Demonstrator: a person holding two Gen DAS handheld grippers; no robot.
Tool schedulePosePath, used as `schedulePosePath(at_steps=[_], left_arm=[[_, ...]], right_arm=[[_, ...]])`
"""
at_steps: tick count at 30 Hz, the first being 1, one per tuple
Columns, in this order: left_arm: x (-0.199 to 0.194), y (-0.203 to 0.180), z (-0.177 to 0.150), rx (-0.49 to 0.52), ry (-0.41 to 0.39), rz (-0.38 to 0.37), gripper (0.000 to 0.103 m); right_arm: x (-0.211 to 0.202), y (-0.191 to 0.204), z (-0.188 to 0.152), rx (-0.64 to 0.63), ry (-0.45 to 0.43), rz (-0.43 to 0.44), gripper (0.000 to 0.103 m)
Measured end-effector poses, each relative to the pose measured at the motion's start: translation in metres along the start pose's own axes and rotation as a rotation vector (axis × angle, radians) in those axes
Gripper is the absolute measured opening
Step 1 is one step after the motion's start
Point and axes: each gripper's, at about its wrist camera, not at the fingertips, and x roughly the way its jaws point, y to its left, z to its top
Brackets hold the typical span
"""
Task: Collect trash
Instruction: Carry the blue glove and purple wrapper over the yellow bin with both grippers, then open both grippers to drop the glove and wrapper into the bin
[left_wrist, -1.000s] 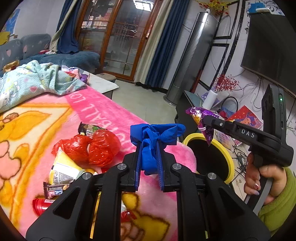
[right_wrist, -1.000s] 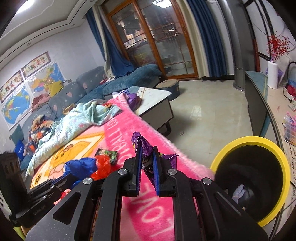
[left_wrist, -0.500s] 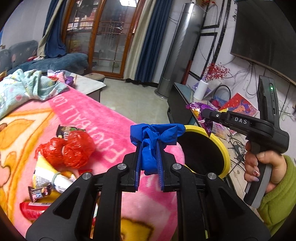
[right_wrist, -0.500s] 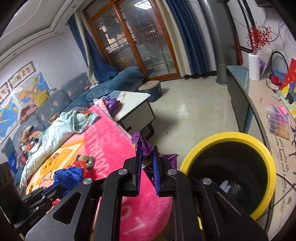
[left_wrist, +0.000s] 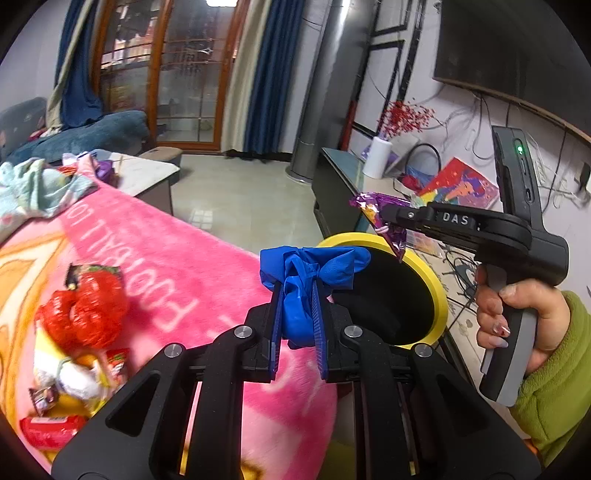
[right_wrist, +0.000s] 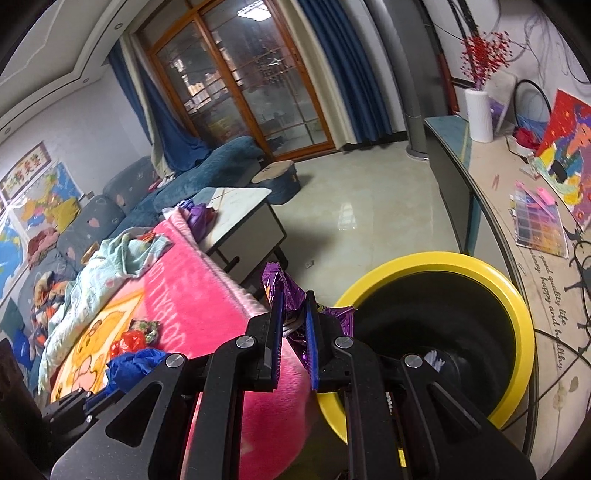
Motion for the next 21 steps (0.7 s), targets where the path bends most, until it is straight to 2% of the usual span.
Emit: schedulePosePath(at_steps=[13, 21], left_arm=[[0.040, -0.037, 0.004, 0.077, 0.036, -0.059, 0.010], [0.062, -0.062, -0.006, 0.136, 0.076, -0.101, 0.010]], right_arm=[[-0.003, -0.058, 0.007, 0.125, -0.028, -0.071, 0.011], [-0.004, -0.087, 0.005, 0.184, -0.035, -0.105, 0.011]])
